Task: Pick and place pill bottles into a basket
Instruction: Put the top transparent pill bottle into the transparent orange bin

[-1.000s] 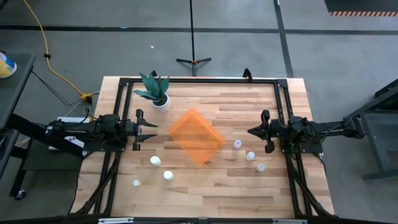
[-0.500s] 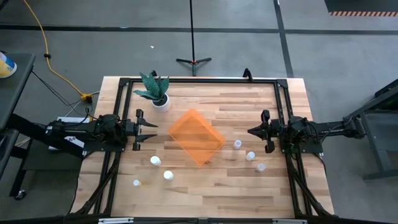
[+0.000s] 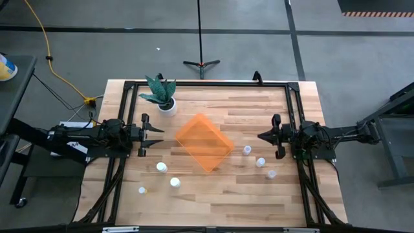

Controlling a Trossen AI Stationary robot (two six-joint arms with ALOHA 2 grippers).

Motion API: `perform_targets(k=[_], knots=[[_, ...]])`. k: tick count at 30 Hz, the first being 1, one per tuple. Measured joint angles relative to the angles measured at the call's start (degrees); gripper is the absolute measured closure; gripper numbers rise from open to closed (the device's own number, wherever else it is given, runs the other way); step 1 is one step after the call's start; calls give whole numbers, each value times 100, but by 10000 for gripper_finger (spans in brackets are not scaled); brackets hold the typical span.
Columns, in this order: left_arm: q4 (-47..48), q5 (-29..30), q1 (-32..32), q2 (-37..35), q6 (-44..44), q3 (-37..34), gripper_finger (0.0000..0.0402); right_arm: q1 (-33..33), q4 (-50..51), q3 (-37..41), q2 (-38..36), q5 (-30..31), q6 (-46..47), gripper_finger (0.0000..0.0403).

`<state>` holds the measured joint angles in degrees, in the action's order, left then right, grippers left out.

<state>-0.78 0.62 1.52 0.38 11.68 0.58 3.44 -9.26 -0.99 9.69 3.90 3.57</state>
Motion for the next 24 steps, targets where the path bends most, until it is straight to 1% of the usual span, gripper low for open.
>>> perform_targets(k=[9,14,17,19,20,22,24], knots=[[2,0,0,1,0,0,195,-2,-97,2,1,-4,-193,396],[2,0,0,0,-2,1,195,0,-322,2,0,-55,659,396],[4,-2,0,2,-2,2,195,-1,-509,2,-1,-43,818,396],[4,0,0,2,19,0,195,-2,-541,2,-1,-26,630,396],[2,10,0,2,118,0,195,-1,-543,2,0,68,416,396],[-118,44,0,2,308,1,195,-2,-546,2,5,470,71,396],[-193,47,0,-2,328,0,195,-2,-555,2,5,922,46,395]])
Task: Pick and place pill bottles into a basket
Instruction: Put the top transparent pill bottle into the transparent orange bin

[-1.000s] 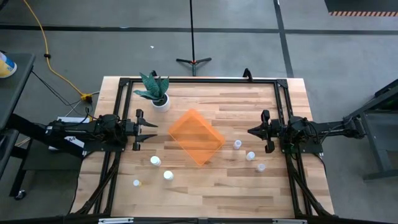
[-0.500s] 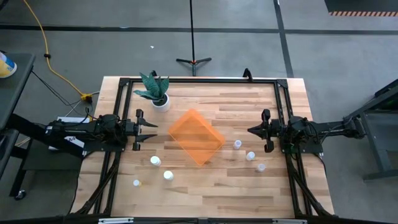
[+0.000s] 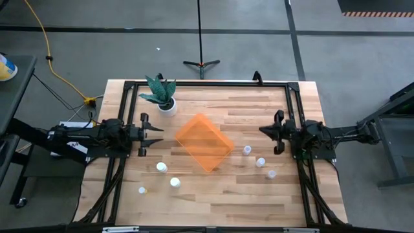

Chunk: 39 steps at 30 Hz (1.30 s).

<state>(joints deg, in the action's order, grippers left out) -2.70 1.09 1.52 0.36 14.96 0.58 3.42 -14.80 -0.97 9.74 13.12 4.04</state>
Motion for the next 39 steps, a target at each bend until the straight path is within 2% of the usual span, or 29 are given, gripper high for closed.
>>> perform_targets(k=[4,8,15,18,21,24,27,34,39], knots=[[-64,12,0,4,28,0,195,0,55,0,0,420,-196,379],[-78,81,0,4,54,1,195,-2,-67,0,32,734,-437,330],[-122,702,0,4,586,2,195,-2,-1173,-9,379,617,-441,213],[-118,725,0,4,584,1,195,-2,-1241,-247,658,516,-406,190],[-59,727,0,4,584,0,195,-2,-1125,-659,1161,475,-434,186],[-44,729,0,4,584,1,195,0,-650,-1230,1881,461,-527,187],[-43,732,0,4,583,2,195,0,339,-1913,2598,167,-484,189],[68,735,0,4,581,2,195,2,2390,-3187,3970,-438,479,189],[66,736,0,4,581,2,195,63,3080,-3764,4603,-437,852,189]])
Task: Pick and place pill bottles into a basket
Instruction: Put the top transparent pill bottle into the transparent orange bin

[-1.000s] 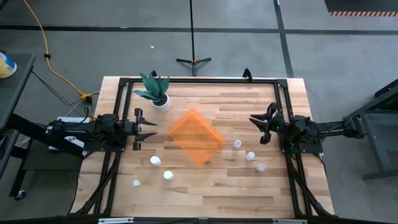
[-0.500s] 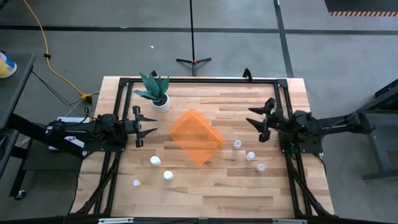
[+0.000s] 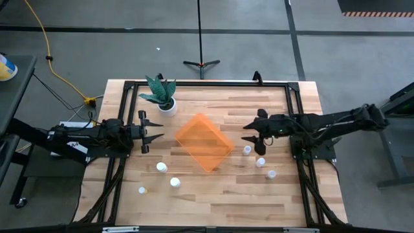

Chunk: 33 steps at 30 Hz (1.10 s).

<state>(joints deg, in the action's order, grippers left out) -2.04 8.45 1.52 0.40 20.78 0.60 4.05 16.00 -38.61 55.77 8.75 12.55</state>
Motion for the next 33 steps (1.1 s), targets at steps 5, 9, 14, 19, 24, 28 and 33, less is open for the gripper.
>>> perform_targets(k=[5,9,14,19,24,28,33], knots=[[0,0,0,0,-1,0,195,259,581,-321,415,17,259,190],[-1,0,0,0,0,0,195,494,829,-350,641,122,350,190],[-2,0,0,0,-1,0,195,807,1037,-349,1009,109,196,190],[-2,0,0,0,-2,0,195,960,997,-349,1444,136,66,189],[-2,0,0,0,-2,-1,195,956,993,-349,1716,348,208,183],[-2,0,0,0,-2,0,195,956,1146,-349,1873,346,223,166],[-4,0,0,0,-2,-2,195,947,1287,-345,2058,577,248,149]])
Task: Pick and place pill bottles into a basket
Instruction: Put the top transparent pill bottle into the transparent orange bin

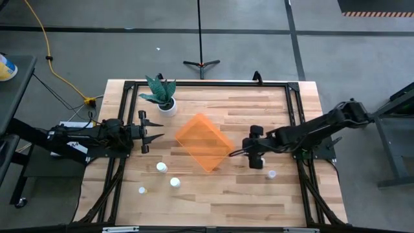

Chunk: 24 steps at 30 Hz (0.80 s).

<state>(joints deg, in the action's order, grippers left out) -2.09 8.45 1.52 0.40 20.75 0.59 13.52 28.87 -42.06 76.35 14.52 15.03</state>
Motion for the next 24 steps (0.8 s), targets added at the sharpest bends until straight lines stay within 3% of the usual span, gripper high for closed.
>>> perform_targets(k=[24], knots=[[0,0,0,0,0,0,195,0,78,0,531,-98,165,151]])
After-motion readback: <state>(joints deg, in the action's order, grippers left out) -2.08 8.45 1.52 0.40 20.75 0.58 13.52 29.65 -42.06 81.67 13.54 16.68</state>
